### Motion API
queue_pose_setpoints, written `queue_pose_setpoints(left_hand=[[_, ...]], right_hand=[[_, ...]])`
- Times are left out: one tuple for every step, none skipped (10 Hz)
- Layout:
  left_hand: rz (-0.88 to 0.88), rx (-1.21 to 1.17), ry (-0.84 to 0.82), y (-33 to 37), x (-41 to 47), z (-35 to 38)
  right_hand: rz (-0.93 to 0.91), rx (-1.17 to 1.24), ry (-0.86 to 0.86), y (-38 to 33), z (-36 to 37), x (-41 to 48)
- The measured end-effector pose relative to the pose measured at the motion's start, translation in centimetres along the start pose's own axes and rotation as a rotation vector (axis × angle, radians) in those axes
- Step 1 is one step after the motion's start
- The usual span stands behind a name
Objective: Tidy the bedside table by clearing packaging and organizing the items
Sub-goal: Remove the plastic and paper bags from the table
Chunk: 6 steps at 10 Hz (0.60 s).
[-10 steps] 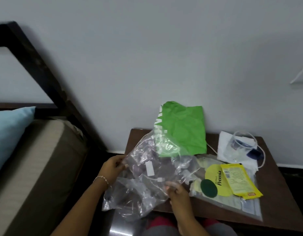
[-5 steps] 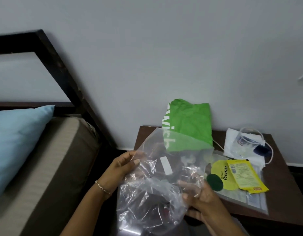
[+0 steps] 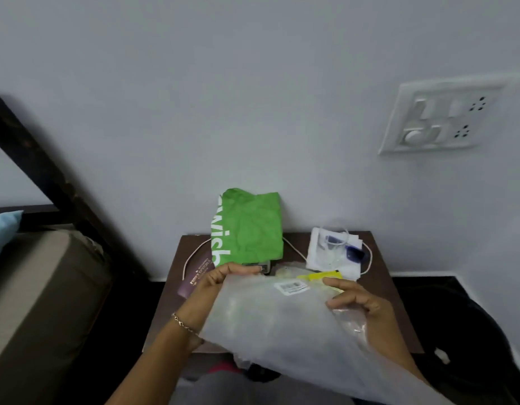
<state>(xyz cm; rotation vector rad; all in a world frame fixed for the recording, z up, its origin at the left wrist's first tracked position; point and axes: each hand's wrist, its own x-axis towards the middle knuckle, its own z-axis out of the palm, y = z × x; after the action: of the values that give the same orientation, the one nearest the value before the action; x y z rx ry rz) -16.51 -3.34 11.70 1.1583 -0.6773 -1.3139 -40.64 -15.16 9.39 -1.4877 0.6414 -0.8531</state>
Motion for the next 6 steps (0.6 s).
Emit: queue_pose_setpoints(left_hand=[[-0.008,-0.020,0.077,0.4,1.2,3.2],[0.044,-0.096,-0.078,1.1,1.9,7.2],[-0.223,-0.062,0.220,2.3,1.8,11.3],[-0.359,-0.037,0.016,0.8,1.9,11.4],[-0.321,-0.003,-0.042,-0.9,2.9,12.0],[-0.259,0.007,-0.008,-1.6,3.8,13.5]], right_hand=[[-0.103,-0.094,0.064,-0.4,-3.3,0.0],[-0.216,-0.225,0.152,-0.8,-5.9,0.3],[-0.303,-0.249,0.125,-2.6,-8.0,0.5],[-0.330,-0.234,0.124,-3.7,-9.6,0.4],[-0.118,0.036,0.165,-5.3,-11.0,0.0],[0.227,0.418,0.119,-5.9,-12.6,-1.0]])
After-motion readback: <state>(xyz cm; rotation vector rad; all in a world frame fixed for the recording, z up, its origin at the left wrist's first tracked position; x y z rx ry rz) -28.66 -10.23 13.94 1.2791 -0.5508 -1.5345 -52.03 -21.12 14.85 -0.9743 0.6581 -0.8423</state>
